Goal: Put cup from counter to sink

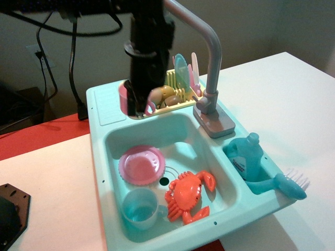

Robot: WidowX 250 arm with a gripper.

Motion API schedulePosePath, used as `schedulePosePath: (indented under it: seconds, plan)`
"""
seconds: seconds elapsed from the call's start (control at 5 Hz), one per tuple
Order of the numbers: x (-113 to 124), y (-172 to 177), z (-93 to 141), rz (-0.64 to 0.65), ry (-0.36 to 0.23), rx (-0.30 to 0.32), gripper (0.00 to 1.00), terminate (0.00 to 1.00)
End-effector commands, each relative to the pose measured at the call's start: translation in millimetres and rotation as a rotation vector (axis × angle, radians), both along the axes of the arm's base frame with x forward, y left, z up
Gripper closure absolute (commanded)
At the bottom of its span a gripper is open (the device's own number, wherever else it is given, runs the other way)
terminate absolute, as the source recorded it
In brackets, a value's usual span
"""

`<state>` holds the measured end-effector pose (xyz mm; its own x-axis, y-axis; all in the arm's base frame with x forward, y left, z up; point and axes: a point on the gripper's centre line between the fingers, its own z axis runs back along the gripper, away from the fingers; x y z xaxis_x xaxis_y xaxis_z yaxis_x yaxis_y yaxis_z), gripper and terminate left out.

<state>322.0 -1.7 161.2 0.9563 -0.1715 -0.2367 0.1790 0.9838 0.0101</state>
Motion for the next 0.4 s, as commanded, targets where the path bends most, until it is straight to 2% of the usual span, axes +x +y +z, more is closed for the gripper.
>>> schedulePosePath:
  seconds: [0.0,0.2]
  plan:
    - [5,-26,-1,-0.014,-0.028,-0.023,1.00,0.00]
    - [7,-30,-18,-0.013,-0.017,-0.020,1.00,0.00]
